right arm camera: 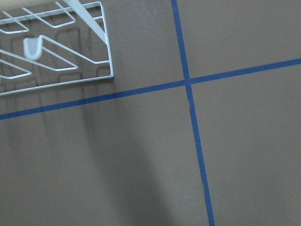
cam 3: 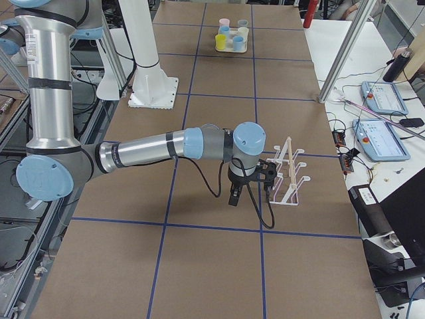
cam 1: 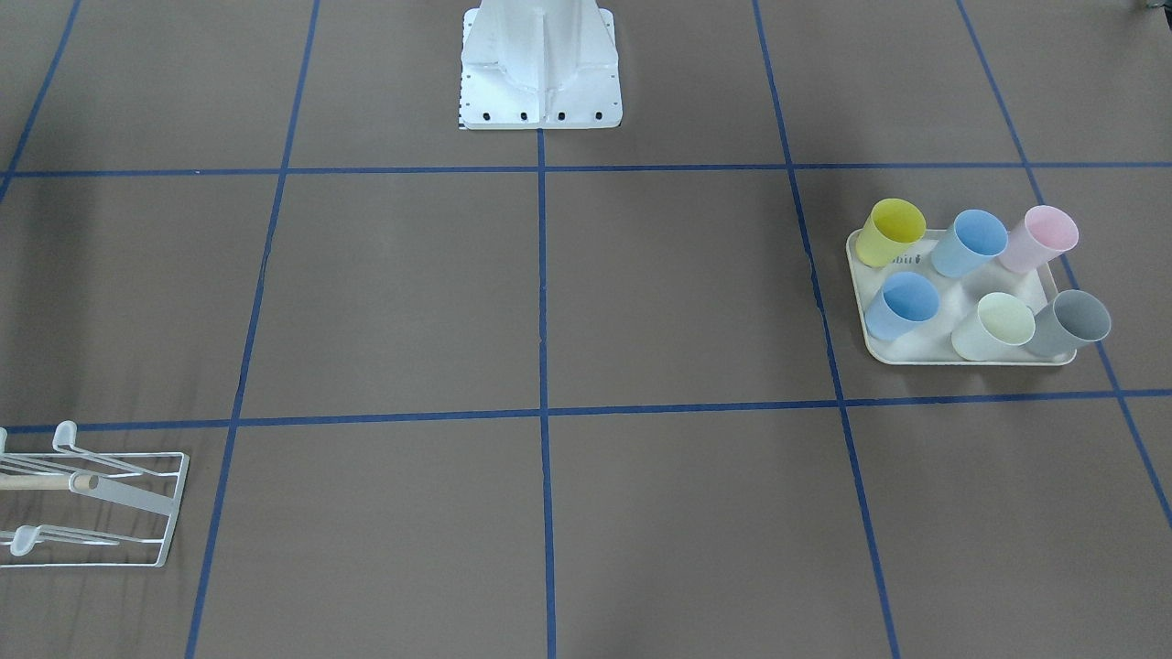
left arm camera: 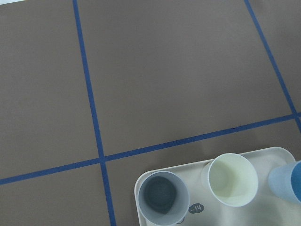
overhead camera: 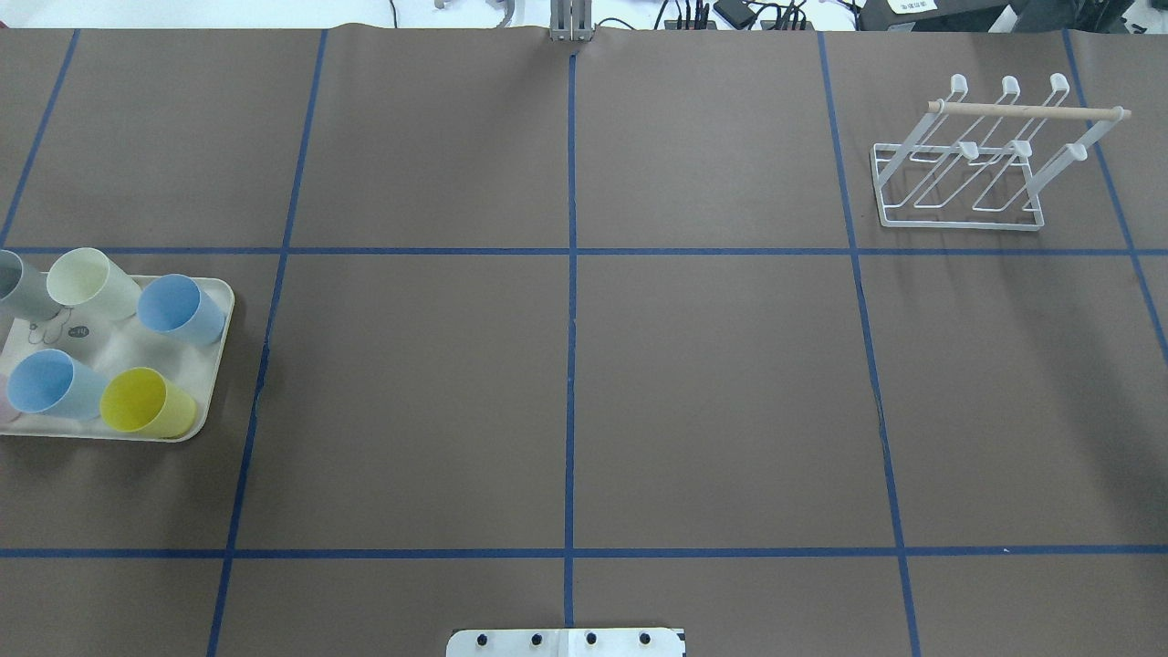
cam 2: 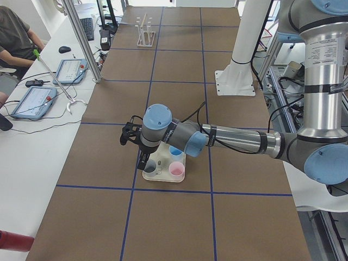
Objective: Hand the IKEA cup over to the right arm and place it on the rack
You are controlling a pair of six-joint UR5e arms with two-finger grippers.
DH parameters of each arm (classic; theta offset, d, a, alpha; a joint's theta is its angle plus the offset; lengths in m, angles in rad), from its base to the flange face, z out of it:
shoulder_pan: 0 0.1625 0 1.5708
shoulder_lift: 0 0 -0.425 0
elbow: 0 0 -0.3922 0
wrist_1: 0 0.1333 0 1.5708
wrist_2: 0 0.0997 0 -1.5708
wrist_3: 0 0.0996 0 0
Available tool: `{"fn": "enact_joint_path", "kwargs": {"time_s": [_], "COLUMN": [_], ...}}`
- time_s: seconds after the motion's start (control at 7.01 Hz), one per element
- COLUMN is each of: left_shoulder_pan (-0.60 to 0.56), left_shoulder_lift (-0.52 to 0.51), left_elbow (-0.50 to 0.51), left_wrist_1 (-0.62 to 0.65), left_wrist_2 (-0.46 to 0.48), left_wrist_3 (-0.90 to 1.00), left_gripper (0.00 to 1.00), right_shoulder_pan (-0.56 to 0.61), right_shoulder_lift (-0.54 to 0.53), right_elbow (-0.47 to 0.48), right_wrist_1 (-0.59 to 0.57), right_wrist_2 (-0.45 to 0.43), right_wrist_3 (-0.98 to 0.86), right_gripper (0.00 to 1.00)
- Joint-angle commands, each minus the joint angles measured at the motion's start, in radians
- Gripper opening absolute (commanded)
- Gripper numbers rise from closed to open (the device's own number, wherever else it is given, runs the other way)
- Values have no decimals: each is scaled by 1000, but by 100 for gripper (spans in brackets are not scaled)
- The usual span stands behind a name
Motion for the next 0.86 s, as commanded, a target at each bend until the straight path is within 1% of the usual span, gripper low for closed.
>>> {"fn": "enact_joint_path", "kwargs": {"time_s": [0.0,0.71], "left_shoulder_pan": [-11,-4], "left_shoulder_lift": [4,7], "left_elbow": [-33,-41], "left_wrist_1": [18,-9], "left_wrist_2": [-1,-6], "left_wrist_3": [-1,3], "left_gripper": [100,100], "right_shoulder_pan": [0,0], "right_shoulder_lift": [-1,2], "right_elbow": [-1,-4], "right_wrist_1": [12,12], "right_wrist_2": [-1,27], "right_wrist_3": [-2,7], "right_gripper": [99,99]}}
